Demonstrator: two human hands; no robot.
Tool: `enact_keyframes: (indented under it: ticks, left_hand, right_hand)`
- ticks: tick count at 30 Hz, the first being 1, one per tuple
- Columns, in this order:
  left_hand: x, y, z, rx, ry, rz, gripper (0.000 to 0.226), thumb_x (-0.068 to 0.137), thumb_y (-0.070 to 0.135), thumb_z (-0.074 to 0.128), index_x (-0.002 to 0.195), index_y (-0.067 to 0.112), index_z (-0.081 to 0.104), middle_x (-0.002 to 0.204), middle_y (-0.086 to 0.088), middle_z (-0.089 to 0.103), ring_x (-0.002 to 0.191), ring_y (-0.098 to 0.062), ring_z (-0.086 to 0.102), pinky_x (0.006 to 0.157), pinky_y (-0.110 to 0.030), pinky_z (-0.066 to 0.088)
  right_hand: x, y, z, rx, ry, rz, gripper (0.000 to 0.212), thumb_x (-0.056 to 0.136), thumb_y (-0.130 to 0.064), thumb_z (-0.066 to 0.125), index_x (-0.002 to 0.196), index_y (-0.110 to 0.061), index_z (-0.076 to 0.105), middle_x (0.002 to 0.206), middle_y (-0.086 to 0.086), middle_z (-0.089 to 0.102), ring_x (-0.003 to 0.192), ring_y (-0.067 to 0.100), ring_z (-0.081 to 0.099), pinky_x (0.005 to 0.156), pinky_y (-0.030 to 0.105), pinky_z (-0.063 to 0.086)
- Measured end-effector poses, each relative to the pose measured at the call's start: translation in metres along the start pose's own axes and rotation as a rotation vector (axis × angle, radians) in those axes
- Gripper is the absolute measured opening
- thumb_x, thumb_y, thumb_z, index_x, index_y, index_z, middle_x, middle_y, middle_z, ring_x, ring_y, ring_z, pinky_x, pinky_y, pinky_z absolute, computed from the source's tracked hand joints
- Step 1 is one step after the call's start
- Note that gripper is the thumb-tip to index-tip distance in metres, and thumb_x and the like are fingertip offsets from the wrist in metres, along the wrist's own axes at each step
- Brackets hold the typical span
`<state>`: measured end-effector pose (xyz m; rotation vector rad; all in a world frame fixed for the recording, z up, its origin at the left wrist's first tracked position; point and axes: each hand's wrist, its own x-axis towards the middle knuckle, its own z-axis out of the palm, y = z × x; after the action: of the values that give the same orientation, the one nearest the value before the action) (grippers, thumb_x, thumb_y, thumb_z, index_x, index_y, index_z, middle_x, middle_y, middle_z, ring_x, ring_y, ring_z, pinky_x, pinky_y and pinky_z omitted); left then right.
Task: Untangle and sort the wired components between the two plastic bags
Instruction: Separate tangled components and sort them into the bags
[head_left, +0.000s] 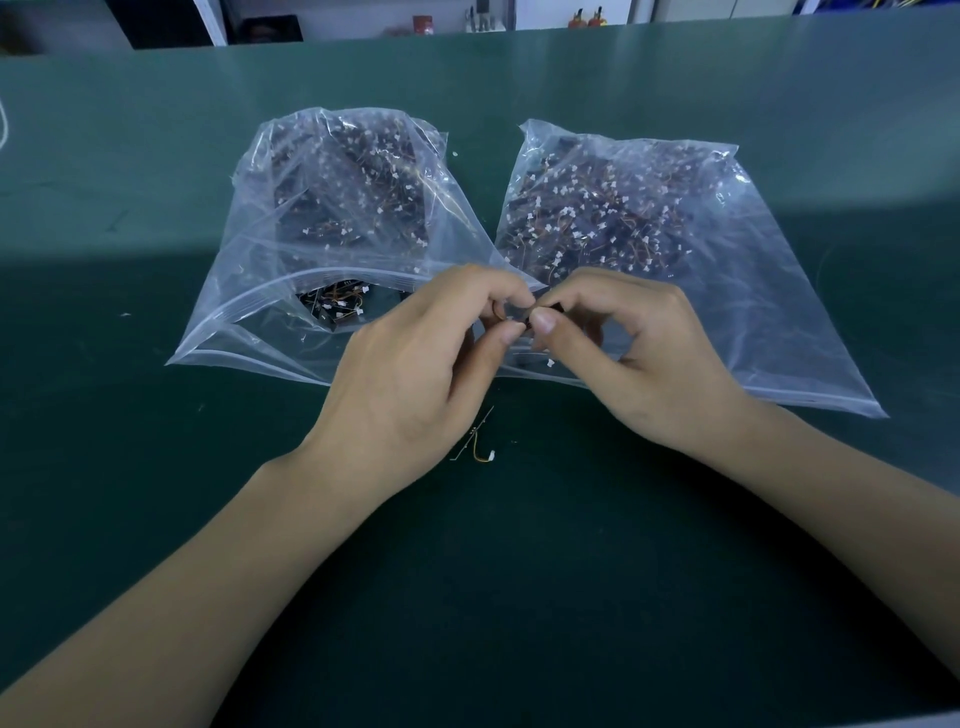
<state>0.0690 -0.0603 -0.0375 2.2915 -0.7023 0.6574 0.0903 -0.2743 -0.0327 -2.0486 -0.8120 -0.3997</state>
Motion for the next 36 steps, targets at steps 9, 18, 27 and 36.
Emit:
enact_keyframes:
  ticks: [9,18,27,36]
  left_hand:
    - [0.0008,-0.0034,0.0013,-0.04,0.029,0.019,0.023,0.104,0.03,0.062,0.124,0.04,0.055,0.1,0.022,0.059,0.087,-0.011,0.065,0.072,-0.031,0.054]
    - [0.0016,-0.0024,0.0006,-0.03,0.032,0.05,0.022,0.104,0.028,0.062,0.121,0.041,0.054,0.1,0.021,0.062,0.086,-0.009,0.064,0.07,-0.03,0.053]
    - [0.0014,-0.0026,0.0013,-0.016,0.026,0.084,0.021,0.105,0.022,0.063,0.12,0.037,0.059,0.103,0.019,0.063,0.089,-0.005,0.062,0.072,-0.023,0.049]
    - [0.0016,-0.0011,0.0007,-0.008,0.011,0.083,0.022,0.104,0.019,0.062,0.119,0.035,0.06,0.102,0.016,0.063,0.087,-0.006,0.059,0.071,-0.021,0.046]
  right_hand:
    - [-0.0008,-0.0031,0.0006,0.115,-0.026,0.104,0.02,0.106,-0.014,0.062,0.093,-0.006,0.075,0.08,0.008,0.067,0.072,0.028,0.06,0.07,0.05,0.048]
    - [-0.0006,-0.0038,0.0014,0.128,-0.035,0.132,0.02,0.107,-0.017,0.061,0.095,-0.01,0.074,0.08,-0.001,0.071,0.071,0.026,0.062,0.07,0.053,0.049]
    - [-0.001,-0.0017,0.0001,0.102,-0.053,0.135,0.021,0.107,-0.013,0.061,0.094,-0.004,0.074,0.081,0.005,0.073,0.072,0.029,0.063,0.071,0.052,0.049]
    - [-0.0014,0.0002,0.0009,0.083,-0.069,0.111,0.022,0.109,-0.016,0.058,0.094,-0.005,0.071,0.08,-0.001,0.073,0.071,0.026,0.063,0.071,0.05,0.051]
